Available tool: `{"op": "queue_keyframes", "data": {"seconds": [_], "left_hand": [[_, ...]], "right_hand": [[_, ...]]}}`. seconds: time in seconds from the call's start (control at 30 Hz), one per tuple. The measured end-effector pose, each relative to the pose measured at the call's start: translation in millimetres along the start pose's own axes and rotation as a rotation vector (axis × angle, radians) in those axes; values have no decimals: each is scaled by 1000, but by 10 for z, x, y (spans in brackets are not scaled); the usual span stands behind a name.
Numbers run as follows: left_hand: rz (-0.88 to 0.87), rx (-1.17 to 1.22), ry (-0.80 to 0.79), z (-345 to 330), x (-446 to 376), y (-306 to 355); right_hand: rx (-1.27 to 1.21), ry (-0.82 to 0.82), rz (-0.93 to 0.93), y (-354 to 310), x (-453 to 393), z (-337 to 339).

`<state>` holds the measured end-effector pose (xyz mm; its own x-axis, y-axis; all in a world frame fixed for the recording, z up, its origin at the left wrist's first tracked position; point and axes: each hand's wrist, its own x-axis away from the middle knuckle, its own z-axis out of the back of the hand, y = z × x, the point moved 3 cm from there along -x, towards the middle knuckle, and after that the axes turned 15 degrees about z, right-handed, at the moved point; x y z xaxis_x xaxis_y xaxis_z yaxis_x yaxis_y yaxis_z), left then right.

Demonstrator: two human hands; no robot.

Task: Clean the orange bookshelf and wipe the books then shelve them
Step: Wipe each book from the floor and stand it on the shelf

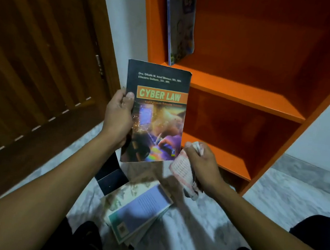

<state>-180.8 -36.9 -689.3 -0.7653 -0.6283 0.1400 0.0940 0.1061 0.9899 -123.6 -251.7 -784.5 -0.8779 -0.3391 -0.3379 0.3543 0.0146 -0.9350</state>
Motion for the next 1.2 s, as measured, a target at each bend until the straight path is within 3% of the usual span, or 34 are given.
{"op": "queue_keyframes", "data": {"seconds": [0.17,0.27,0.43,0.6,0.7,0.87,1.03,1.2], "left_hand": [[-98,-152,-266,-159,165,28],[-110,-146,-343,-229,223,17],[-79,-176,-307,-187,218,117],[-25,-446,-301,-46,143,227],[15,-485,-315,-49,94,298],[-92,-412,-201,-194,-157,534],[-181,-311,-86,-471,-603,826],[-251,-308,54,-918,-1122,1036]], "right_hand": [[-237,-124,-207,77,-110,83],[-373,-142,-260,64,-120,90],[-383,-68,-144,-142,-283,154],[-471,-44,-145,-371,-541,303],[-338,-30,-74,-483,-746,397],[-228,10,-22,-796,-1210,496],[-178,281,72,-1141,-1729,653],[-244,309,71,-1286,-1960,677]]}}
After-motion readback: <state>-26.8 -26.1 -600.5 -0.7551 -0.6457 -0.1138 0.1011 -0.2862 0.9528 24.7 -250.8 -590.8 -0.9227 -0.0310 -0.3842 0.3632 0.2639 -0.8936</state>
